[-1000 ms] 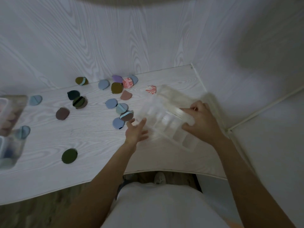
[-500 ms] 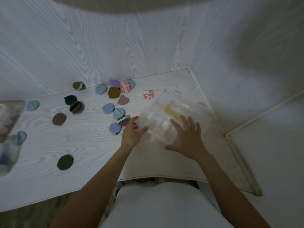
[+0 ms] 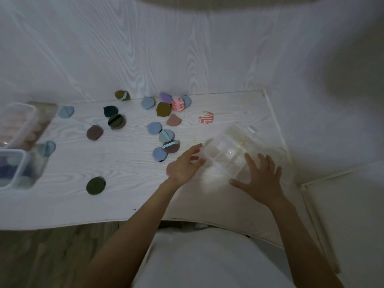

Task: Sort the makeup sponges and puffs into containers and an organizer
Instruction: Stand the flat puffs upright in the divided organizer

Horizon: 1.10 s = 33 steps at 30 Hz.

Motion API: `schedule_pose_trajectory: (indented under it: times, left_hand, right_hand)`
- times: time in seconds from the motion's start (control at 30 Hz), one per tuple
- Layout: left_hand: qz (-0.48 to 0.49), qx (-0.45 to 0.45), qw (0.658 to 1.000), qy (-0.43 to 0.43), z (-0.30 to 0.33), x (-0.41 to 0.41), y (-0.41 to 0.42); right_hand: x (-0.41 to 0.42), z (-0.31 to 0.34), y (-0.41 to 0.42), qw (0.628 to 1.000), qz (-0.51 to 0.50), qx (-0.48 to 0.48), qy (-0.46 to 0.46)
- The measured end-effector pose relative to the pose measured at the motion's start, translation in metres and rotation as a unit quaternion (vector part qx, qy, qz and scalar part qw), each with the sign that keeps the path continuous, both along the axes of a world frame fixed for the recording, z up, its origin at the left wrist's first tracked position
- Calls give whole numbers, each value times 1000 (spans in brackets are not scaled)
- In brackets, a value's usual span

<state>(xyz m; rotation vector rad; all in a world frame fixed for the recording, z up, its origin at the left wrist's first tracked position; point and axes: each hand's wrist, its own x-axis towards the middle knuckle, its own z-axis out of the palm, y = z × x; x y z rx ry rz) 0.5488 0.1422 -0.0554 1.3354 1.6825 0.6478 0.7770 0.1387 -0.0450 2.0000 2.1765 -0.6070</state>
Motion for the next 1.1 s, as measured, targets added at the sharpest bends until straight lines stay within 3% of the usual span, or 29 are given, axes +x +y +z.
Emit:
schedule_pose_trajectory:
  times: [0.07, 0.17, 0.23, 0.3, 0.47, 0.6, 0.7, 0.77, 0.9, 1.0, 1.1]
  left_hand:
    - [48, 30, 998, -3, 0, -22, -11]
    - [116, 59, 983, 128, -3, -65, -33]
    - [135, 51, 969, 200, -9, -94, -47]
    - [156, 18, 965, 211, -14, -116, -52]
    - [185, -19, 965, 188, -17, -147, -30]
    - [141, -56, 972, 178, -24, -143, -10]
    - [126, -58, 973, 184, -31, -139, 6]
    - [108, -50, 973, 200, -35, -135, 16]
    - [93, -47, 976, 192, -46, -133, 17]
    - [109, -54, 983, 135, -47, -144, 17]
    - [190, -42, 980, 38, -38, -156, 9]
  right_hand:
    - [-15, 8, 4, 998, 8, 62, 32]
    - [-54, 18, 14, 969, 56, 185, 157]
    - [-89, 21, 22, 954, 90, 171, 229]
    - [-123, 19, 33, 956, 116, 112, 246]
    - [-220, -9, 88, 973, 108, 75, 190]
    - [-262, -35, 109, 996, 76, 50, 21]
    - [-269, -45, 109, 997, 62, 48, -12]
    - [-266, -49, 111, 994, 68, 83, 39]
    - [-244, -38, 98, 948, 21, 123, 292]
    - [-216, -21, 80, 918, -29, 151, 365]
    - [-177, -9, 65, 896, -73, 145, 413]
